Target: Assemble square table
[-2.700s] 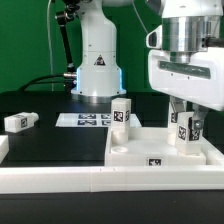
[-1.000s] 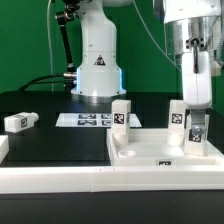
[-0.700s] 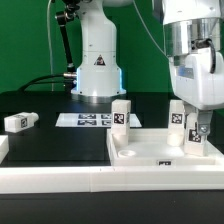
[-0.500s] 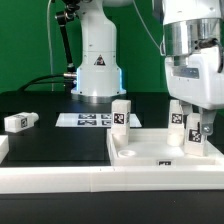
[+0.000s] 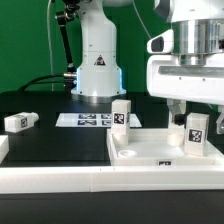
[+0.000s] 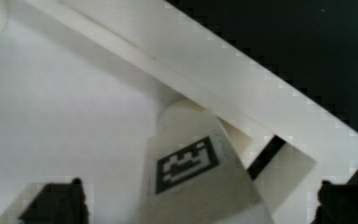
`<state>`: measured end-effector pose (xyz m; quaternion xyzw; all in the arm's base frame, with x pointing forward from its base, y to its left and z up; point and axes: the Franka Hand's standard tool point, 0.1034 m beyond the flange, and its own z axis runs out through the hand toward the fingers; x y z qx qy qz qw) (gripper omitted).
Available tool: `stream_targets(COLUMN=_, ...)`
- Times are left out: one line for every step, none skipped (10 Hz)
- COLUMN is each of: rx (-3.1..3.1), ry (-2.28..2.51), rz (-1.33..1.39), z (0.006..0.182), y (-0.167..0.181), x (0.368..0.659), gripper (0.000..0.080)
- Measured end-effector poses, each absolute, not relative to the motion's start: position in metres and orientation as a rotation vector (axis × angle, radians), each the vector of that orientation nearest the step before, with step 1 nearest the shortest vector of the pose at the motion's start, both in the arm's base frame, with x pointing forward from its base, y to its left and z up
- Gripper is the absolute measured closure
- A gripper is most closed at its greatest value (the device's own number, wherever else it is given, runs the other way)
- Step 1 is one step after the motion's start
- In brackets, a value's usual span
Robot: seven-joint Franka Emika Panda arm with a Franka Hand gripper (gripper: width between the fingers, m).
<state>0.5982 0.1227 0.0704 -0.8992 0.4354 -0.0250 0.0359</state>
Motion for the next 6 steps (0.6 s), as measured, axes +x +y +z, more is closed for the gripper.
stream_targets(rx=-2.817, ry=1.227, rz=-0.083, z=0.0704, y=0.1223, x=0.5983, gripper=0.0151)
stream_targets(rx=-2.856, ry=1.140, rz=-0.087, z=0.0704, y=0.1212, x=0.5986, gripper=0.0151)
stream_targets(rx=-2.900, ry=1.037, rz=-0.092, z=0.0704, y=0.1199, x=0.5988, gripper=0.0151)
stream_targets(rx=-2.935, ry=0.941, rz=-0.096, z=0.0705, y=0.1188, x=0.5991, gripper=0.0151)
stream_targets(rx=-2.951, ry=0.891, rz=-0.099, z=0.0709, y=0.1188, x=0.5996, gripper=0.0151)
stream_targets(rx=-2.992, ry=0.764, rz=-0.105, z=0.0711, y=0.1182, x=0.6000, gripper=0.0151)
